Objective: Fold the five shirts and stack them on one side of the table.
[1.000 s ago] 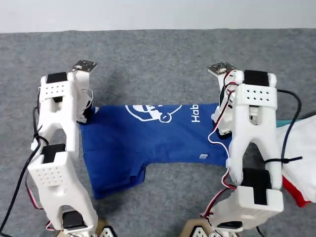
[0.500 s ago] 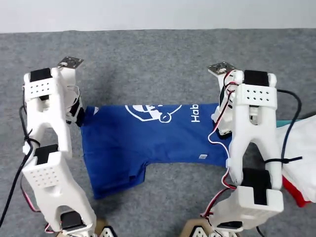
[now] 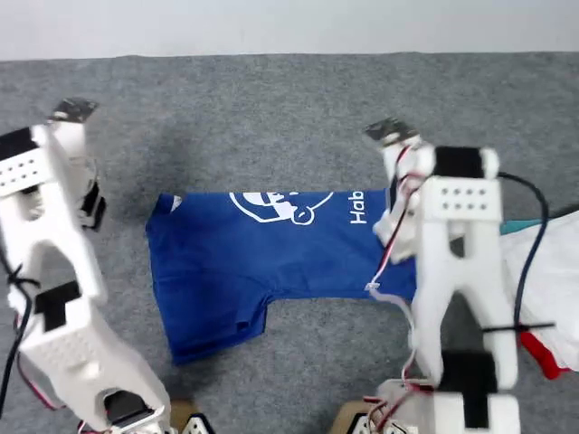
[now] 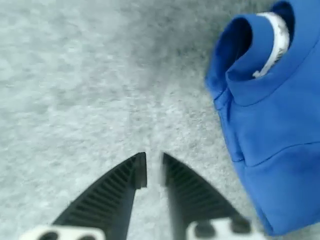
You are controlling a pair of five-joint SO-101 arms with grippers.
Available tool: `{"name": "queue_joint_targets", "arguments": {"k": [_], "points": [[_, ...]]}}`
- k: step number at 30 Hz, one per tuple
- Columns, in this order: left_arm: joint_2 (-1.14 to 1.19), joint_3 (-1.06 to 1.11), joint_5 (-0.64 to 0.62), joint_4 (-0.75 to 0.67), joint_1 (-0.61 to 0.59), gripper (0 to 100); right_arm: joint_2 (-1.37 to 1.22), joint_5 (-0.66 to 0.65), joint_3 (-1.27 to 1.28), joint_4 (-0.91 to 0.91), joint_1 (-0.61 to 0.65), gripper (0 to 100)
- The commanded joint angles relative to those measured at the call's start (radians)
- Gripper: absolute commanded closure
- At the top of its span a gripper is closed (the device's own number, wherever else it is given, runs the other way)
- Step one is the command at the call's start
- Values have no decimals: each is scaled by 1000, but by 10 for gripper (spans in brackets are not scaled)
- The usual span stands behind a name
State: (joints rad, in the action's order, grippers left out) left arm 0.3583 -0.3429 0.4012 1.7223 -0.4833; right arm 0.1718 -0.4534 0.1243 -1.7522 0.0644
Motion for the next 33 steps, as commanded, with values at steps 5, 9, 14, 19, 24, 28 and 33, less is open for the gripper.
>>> {"name": "queue_joint_targets", "arguments": {"k": [5, 9, 14, 19, 24, 28, 33], "points": [[-305, 206, 18, 29, -92, 998, 216, -71, 129, -27, 113, 988], [-433, 377, 18, -15, -146, 998, 237, -64, 129, 22, 171, 988], [-562, 605, 20, -133, -233, 998, 236, -71, 133, 101, 331, 988], [-605, 740, 21, -215, -356, 998, 185, -72, 135, 120, 526, 988], [-566, 776, 21, -267, -493, 998, 51, -71, 101, 136, 653, 988], [-520, 769, 21, -304, -569, 998, -1, -72, 49, 171, 751, 981], [-451, 768, 23, -354, -614, 998, -33, -75, 49, 211, 877, 849]]}}
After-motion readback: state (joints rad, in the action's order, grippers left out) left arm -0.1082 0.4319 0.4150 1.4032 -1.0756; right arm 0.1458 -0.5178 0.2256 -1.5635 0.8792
